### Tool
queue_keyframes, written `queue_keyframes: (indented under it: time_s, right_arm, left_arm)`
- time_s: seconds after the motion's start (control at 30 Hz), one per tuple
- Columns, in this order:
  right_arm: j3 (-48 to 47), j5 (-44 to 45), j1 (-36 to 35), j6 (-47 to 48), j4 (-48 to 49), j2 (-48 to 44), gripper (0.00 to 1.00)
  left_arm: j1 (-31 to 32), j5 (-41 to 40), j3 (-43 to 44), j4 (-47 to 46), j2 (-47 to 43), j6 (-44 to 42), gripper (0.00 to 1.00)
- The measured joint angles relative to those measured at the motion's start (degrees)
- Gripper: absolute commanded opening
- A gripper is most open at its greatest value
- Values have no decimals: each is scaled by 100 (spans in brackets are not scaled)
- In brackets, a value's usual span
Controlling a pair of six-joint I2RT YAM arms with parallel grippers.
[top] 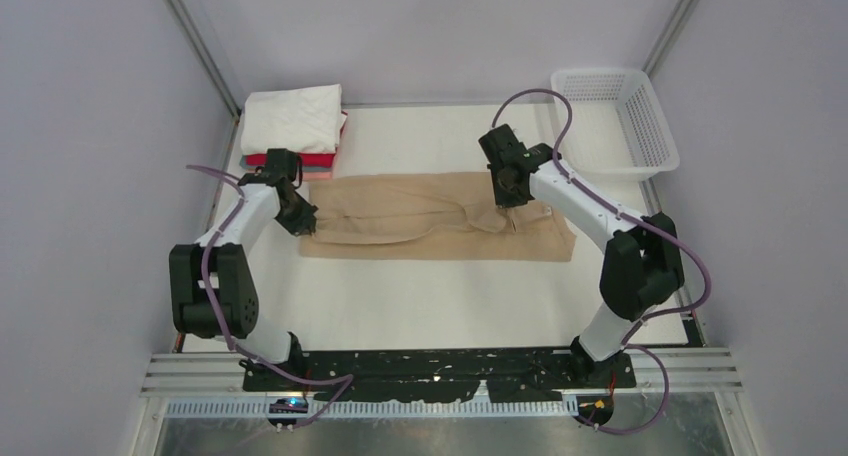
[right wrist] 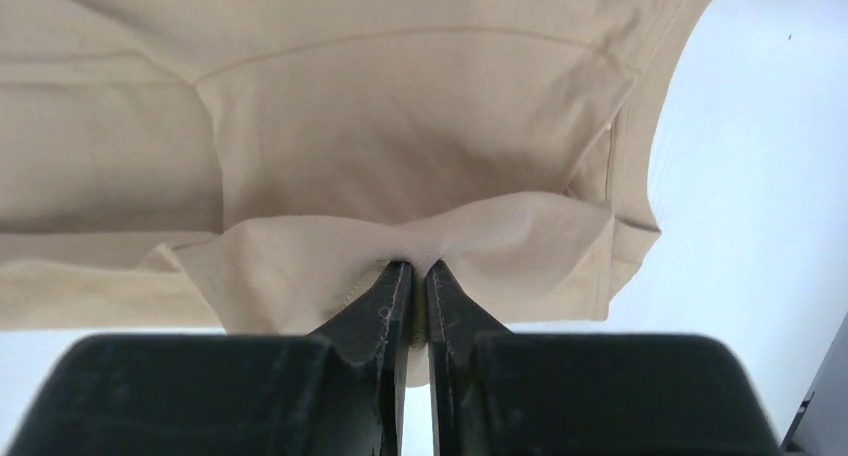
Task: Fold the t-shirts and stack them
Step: Fold the other side of the tshirt into a rectangle
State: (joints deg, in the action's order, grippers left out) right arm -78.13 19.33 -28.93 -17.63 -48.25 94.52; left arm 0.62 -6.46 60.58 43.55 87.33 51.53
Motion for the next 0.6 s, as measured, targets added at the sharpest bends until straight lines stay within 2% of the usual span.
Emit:
queue_keyframes:
  time_s: [0.2,0.23,0.3,0.4,0.43,0.47,0.53,0.6]
  right_arm:
    - [-551,-90,249,273,116,719,22]
    - [-640,-105,267,286,125,822,26]
    - [-837,-122,310,304,142,1054,28]
    - [-1158,-111,372,332,181,1405,33]
    - [-1294,-85,393,334,190,1545,36]
    - [-1451,-42,420,337,216,1694,39]
    - [-1805,50,470,354,284,2002,51]
    - [-2293,122,553,380,326,2326,67]
  left_arm:
    - [-238,114,437,9,573,-48,0]
    - [-264,122,490,17,673,-46,10]
    - [-291,136,590,55,850,-50,51]
    - [-306,129,691,116,999,-4,90]
    - [-308,114,719,136,1019,0,98]
    - [-317,101,765,177,1025,0,99]
    - [-341,61,922,286,1027,37,100]
    - [-369,-28,1176,402,1010,24,100]
